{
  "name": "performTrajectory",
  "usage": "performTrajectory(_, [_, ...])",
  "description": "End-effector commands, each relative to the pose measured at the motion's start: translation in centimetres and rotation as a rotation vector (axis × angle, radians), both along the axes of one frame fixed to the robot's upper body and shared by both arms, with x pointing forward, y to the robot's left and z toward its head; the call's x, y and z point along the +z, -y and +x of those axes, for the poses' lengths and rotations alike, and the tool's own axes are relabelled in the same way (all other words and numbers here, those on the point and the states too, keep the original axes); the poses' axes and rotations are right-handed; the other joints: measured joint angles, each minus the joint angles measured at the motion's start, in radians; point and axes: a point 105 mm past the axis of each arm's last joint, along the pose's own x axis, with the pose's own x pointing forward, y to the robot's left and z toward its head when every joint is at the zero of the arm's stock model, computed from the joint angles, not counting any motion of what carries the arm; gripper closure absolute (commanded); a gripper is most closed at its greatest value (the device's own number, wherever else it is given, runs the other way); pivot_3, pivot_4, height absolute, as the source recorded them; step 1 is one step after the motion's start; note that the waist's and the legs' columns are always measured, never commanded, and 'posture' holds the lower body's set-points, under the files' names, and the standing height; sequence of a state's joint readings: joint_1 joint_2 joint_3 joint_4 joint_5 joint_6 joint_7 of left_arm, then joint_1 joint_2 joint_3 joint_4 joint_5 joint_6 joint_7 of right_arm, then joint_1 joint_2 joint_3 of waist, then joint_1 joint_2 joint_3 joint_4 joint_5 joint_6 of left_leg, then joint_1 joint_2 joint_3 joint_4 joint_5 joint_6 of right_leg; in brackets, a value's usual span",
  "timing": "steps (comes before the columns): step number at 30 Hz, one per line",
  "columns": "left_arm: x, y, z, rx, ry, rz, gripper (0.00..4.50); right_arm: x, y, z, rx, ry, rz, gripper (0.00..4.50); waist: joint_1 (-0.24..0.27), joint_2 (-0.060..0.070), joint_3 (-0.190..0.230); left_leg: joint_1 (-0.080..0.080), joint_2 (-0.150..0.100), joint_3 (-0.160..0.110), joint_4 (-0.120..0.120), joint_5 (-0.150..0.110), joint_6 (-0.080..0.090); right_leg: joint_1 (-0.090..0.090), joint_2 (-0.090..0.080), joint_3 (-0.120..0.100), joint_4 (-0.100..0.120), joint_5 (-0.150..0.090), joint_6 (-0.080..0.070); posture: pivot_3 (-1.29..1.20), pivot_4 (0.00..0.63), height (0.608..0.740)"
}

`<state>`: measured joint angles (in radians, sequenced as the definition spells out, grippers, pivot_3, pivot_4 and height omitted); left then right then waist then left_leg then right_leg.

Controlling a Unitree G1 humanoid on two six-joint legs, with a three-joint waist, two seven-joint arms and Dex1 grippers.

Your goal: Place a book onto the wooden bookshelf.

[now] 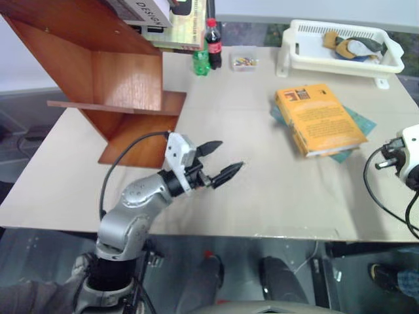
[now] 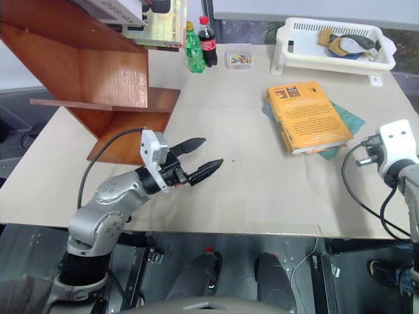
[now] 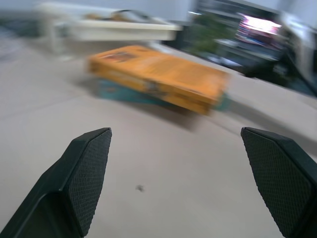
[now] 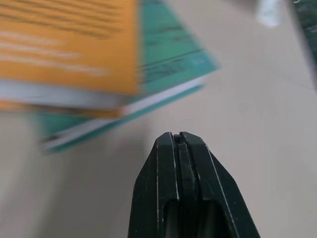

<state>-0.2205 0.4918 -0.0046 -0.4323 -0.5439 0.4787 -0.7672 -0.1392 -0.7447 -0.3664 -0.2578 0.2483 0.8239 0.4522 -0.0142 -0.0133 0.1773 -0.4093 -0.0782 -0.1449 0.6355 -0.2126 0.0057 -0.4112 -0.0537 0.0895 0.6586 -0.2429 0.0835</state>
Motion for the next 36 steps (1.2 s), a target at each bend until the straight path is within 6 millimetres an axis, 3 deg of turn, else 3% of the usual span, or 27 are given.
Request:
performTrajectory(1, [1.9,0.3,-2.5,-0.207,0.119,0.017,0.0,0.1,-1.8,-0.7,0.034,0.009,0.076,4.45,0.0,0.0,0.0,0.0,0.0,0.0,0.0,0.0,0.0,0.0,0.0,0.0,0.0,0.0,0.0,0.0,0.15,0.74])
performTrajectory(5, [2.0,0.1,-4.1,-0.363,0.135,0.084,0.0,-1.1,-3.2,0.1,0.05,0.011,0.141,4.45,-0.001,0.0,0.0,-0.001,-0.001,0.001,0.0,0.0,0.0,0.0,-0.001,0.001,-0.001,0.0,0.0,0.0,0.15,0.74])
performTrajectory(10, [2.0,0.1,-4.6,-0.422,0.123,0.096,0.0,-1.8,-3.5,0.9,0.042,0.026,0.153,4.45,-0.001,0.0,0.0,-0.001,0.0,0.0,0.0,0.0,0.0,0.0,-0.001,0.0,0.0,0.0,0.0,0.0,0.15,0.74])
performTrajectory(21, [1.7,-0.3,-4.7,-0.371,0.114,0.096,0.0,-2.0,-4.1,2.8,0.058,0.118,0.155,4.45,-0.003,0.0,0.0,-0.001,0.0,0.0,0.0,0.0,0.0,-0.001,-0.001,0.0,-0.001,0.0,0.0,0.0,0.15,0.74])
performTrajectory(30, [0.9,-1.1,-4.6,-0.329,0.116,0.103,0.0,-2.9,-3.7,0.8,0.095,0.028,0.145,4.45,0.001,0.0,0.0,-0.001,0.0,-0.001,0.0,0.0,0.0,-0.001,-0.001,0.0,-0.001,0.0,0.0,0.0,0.15,0.74])
performTrajectory(36, [0.4,-1.3,-4.5,-0.325,0.118,0.104,0.0,-2.4,-2.8,1.2,0.065,0.048,0.122,4.45,-0.004,0.001,0.0,0.0,0.0,0.0,0.0,0.0,0.0,-0.001,-0.001,0.001,0.0,0.0,0.0,0.0,0.15,0.74])
